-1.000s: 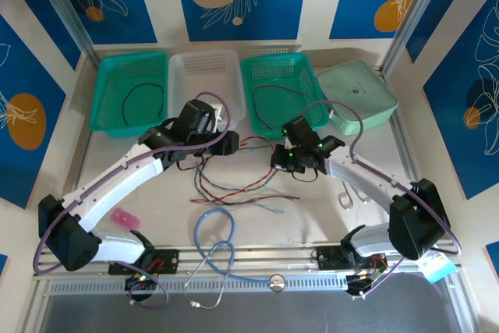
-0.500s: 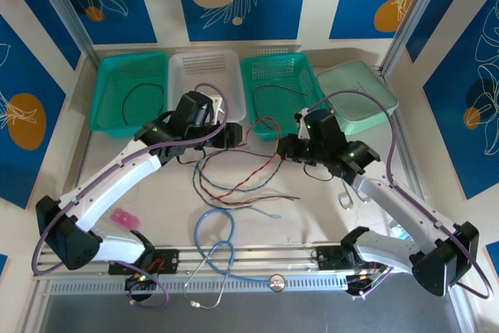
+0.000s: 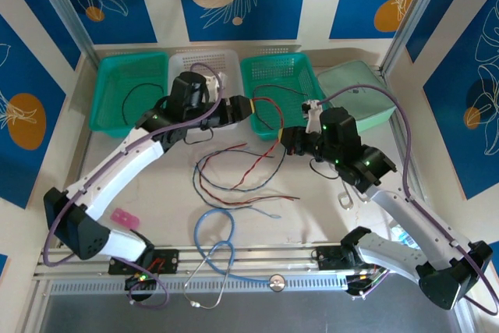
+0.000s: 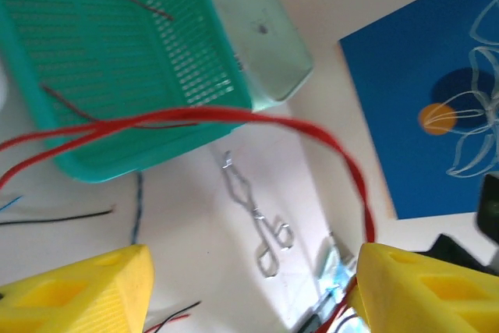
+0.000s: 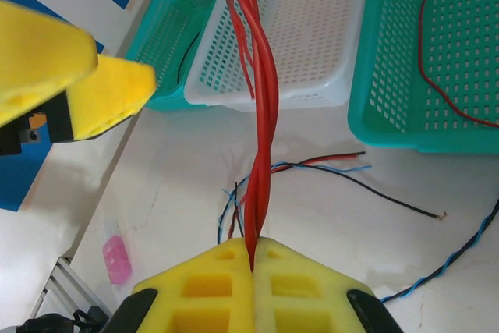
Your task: Untangle the cables
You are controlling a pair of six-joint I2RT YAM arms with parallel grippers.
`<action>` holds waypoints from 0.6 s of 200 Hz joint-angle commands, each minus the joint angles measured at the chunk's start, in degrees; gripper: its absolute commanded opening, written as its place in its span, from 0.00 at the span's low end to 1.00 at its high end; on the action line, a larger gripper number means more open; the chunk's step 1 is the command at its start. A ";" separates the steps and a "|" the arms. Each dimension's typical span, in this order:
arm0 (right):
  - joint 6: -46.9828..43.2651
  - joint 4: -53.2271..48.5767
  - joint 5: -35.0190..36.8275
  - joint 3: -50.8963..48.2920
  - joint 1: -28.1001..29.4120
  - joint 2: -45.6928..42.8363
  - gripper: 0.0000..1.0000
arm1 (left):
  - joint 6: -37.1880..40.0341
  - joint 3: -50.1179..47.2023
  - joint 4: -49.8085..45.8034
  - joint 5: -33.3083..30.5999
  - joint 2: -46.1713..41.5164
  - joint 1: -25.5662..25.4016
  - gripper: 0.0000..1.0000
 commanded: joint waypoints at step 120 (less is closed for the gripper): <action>-1.77 5.96 -4.07 -4.79 0.08 -4.70 0.00 | -15.68 3.29 27.46 5.21 13.11 -0.15 0.49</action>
